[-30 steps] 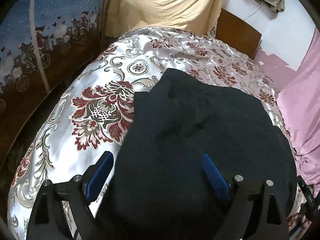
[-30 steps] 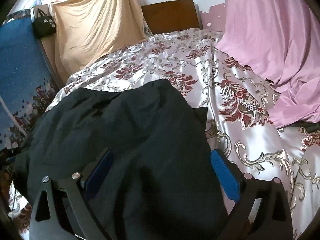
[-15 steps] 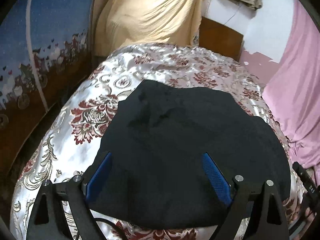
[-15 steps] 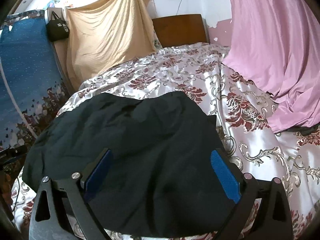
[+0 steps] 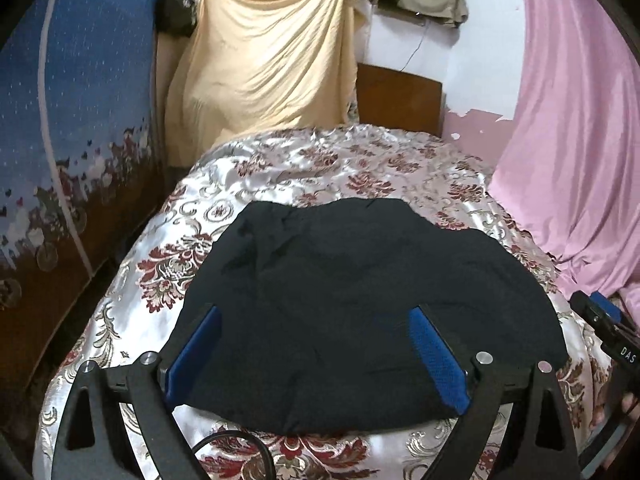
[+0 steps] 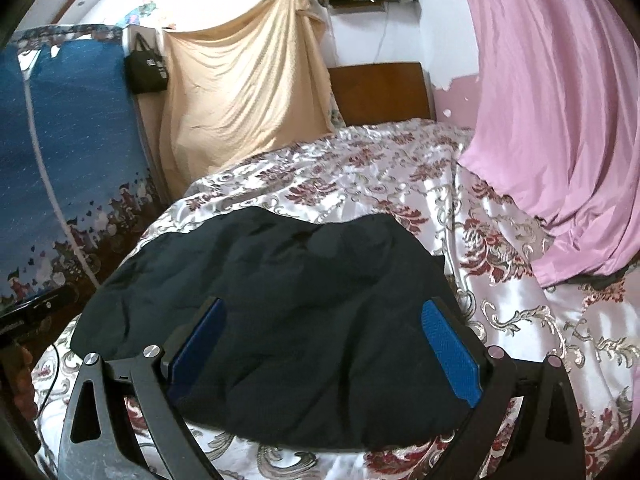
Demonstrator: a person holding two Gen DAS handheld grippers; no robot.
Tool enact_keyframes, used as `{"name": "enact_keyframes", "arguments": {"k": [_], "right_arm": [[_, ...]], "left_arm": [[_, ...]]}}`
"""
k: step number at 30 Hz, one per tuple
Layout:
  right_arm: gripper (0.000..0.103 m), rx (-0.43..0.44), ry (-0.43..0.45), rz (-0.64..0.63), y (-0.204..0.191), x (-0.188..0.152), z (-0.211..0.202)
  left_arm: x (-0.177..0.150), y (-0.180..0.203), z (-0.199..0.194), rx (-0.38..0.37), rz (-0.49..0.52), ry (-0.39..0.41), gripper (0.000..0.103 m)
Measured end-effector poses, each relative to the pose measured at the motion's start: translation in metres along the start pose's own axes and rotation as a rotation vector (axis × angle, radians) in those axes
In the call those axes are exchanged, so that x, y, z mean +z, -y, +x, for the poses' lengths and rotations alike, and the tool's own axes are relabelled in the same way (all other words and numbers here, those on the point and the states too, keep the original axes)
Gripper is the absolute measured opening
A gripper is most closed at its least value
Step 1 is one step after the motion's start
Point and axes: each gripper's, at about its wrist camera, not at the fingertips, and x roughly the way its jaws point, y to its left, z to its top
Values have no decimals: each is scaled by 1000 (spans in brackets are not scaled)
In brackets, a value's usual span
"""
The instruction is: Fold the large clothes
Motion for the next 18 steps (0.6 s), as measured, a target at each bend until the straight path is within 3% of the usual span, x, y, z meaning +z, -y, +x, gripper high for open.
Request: {"name": "enact_keyframes", "arguments": {"k": [18], "right_arm": [[96,17,85,-80,-37,-17,-62]], "left_arm": [[-31,28,-49,9,91,101,98]]}}
